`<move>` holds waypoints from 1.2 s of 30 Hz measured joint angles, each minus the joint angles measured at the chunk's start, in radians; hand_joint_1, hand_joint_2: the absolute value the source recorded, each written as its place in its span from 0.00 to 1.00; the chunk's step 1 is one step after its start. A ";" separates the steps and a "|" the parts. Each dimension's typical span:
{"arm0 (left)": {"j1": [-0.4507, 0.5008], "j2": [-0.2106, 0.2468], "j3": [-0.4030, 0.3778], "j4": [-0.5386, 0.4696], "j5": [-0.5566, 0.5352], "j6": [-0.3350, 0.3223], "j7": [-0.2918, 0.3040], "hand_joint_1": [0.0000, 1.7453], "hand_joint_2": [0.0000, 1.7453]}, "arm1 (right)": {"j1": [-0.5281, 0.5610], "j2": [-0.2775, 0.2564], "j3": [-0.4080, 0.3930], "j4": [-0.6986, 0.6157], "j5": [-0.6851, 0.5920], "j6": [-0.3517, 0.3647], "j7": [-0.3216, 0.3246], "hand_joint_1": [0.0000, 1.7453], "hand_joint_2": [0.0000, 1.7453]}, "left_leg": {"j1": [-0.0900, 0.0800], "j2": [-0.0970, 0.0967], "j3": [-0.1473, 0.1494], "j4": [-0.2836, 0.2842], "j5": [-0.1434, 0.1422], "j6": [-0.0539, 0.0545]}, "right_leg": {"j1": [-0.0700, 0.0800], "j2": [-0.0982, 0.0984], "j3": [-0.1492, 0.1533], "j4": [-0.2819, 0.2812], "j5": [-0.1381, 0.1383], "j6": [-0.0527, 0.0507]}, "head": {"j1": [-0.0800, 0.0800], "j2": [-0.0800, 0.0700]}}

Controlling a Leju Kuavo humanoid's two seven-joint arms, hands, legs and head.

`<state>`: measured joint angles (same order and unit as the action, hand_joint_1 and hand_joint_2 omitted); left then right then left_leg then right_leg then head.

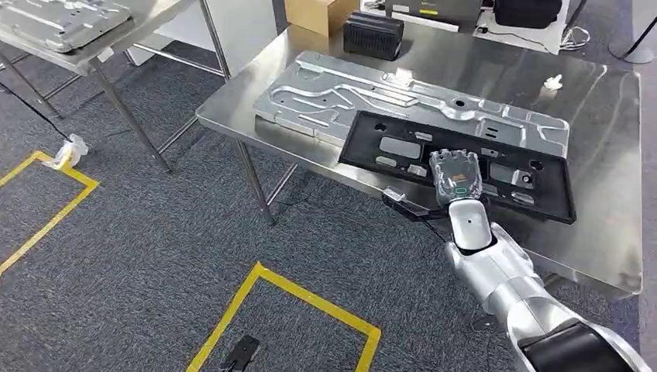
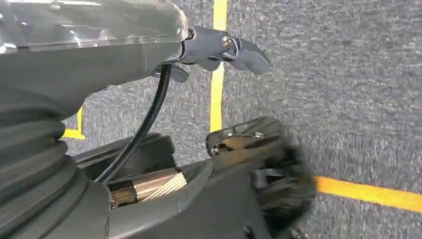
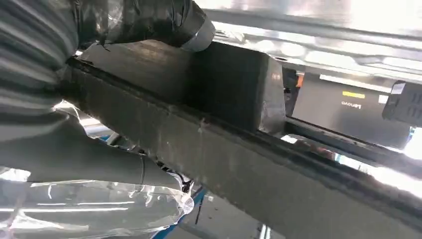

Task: Take the parts from the cabinet and place them on the table.

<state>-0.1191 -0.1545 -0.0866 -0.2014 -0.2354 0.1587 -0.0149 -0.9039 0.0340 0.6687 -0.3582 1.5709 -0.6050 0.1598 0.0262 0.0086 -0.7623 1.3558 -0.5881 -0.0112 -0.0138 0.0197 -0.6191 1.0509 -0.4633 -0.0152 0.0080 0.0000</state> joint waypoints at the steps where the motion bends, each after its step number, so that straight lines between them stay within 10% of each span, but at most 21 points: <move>1: 0.001 0.000 0.000 0.000 0.000 0.000 0.000 0.00 1.00 | 0.001 0.000 0.000 0.000 0.000 0.000 0.000 1.00 1.00 | -0.008 -0.001 0.010 -0.052 0.050 0.016 | 0.008 0.004 0.010 0.000 -0.007 -0.002 | 0.000 0.000; 3: 0.001 0.000 0.000 0.000 0.001 0.000 0.000 0.00 1.00 | 0.000 0.001 0.000 0.000 0.000 0.000 0.000 1.00 1.00 | -0.025 -0.006 0.069 -0.208 0.151 0.047 | 0.019 0.007 0.026 -0.001 -0.019 -0.005 | 0.000 0.000; 5: 0.002 0.005 0.002 0.000 0.002 0.000 0.000 0.00 1.00 | -0.002 0.001 0.001 0.001 0.000 0.002 0.000 1.00 1.00 | -0.038 -0.013 0.109 -0.288 0.170 0.079 | 0.024 0.009 0.033 -0.004 -0.028 -0.001 | 0.007 0.000; 10: 0.005 -0.001 0.006 0.000 0.001 0.000 -0.001 0.00 1.00 | 0.006 0.002 0.002 0.000 0.000 0.002 -0.001 1.00 1.00 | -0.034 -0.010 0.156 -0.355 0.166 0.074 | 0.012 0.001 0.037 0.008 -0.034 0.022 | 0.002 0.000; 15: 0.005 -0.003 0.009 0.000 0.001 -0.001 -0.001 0.00 1.00 | 0.009 0.002 0.002 0.001 0.000 0.003 -0.002 1.00 1.00 | -0.030 -0.010 0.181 -0.359 0.145 0.074 | -0.003 -0.009 -0.134 0.274 -0.123 0.049 | 0.004 0.000; 19: 0.010 -0.005 0.009 0.000 0.001 -0.001 -0.001 0.00 1.00 | 0.012 0.001 0.002 0.002 0.000 0.003 -0.001 1.00 1.00 | -0.021 -0.010 0.222 -0.348 0.107 0.056 | -0.015 -0.024 -0.054 0.006 0.080 0.061 | 0.004 0.000; 24: 0.007 -0.007 0.010 0.000 0.000 -0.001 -0.001 0.00 1.00 | 0.011 0.001 0.002 0.002 0.000 0.004 -0.002 1.00 1.00 | -0.024 -0.007 0.235 -0.343 0.088 0.023 | 0.000 -0.023 -0.042 -0.013 0.048 0.017 | 0.001 0.000; 26: 0.006 -0.007 0.010 0.000 -0.004 -0.001 -0.002 0.00 1.00 | 0.005 0.004 0.002 0.001 0.000 0.004 -0.001 1.00 1.00 | -0.018 -0.008 0.208 -0.280 0.071 0.012 | -0.005 -0.023 -0.019 -0.022 0.043 0.002 | 0.002 0.000; 30: 0.008 -0.007 0.014 0.000 -0.010 -0.001 -0.002 0.00 1.00 | 0.004 0.026 0.018 0.001 0.000 0.011 -0.009 1.00 1.00 | -0.015 -0.008 0.044 -0.033 -0.024 0.004 | -0.003 -0.011 0.003 -0.022 0.020 -0.004 | 0.000 0.000; 32: 0.010 -0.007 0.014 0.000 -0.013 -0.004 -0.002 0.00 1.00 | 0.007 0.039 0.033 0.000 0.000 0.018 -0.010 1.00 1.00 | -0.016 -0.008 0.039 -0.093 0.036 0.007 | -0.003 -0.006 0.022 -0.022 0.006 -0.001 | 0.000 0.000; 35: 0.011 -0.006 0.015 0.000 -0.013 -0.005 -0.005 0.00 1.00 | 0.002 0.059 0.052 0.000 0.000 0.027 -0.011 1.00 1.00 | -0.018 -0.008 0.108 -0.323 0.202 0.021 | -0.003 -0.005 0.052 -0.022 -0.018 0.008 | 0.001 0.000; 36: 0.009 -0.007 0.016 0.000 -0.013 -0.005 -0.005 0.00 1.00 | -0.003 0.063 0.063 0.000 0.000 0.030 -0.011 1.00 1.00 | -0.026 -0.008 0.110 -0.336 0.164 0.024 | 0.000 -0.003 0.053 -0.022 -0.021 0.013 | 0.001 0.000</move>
<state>-0.1100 -0.1614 -0.0710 -0.2010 -0.2480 0.1537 -0.0202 -0.9066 0.0973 0.7313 -0.3586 1.5713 -0.5749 0.1488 0.0000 0.0009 -0.6527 1.0203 -0.4238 0.0130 -0.0139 0.0168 -0.5662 1.0289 -0.4840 -0.0020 0.0088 0.0000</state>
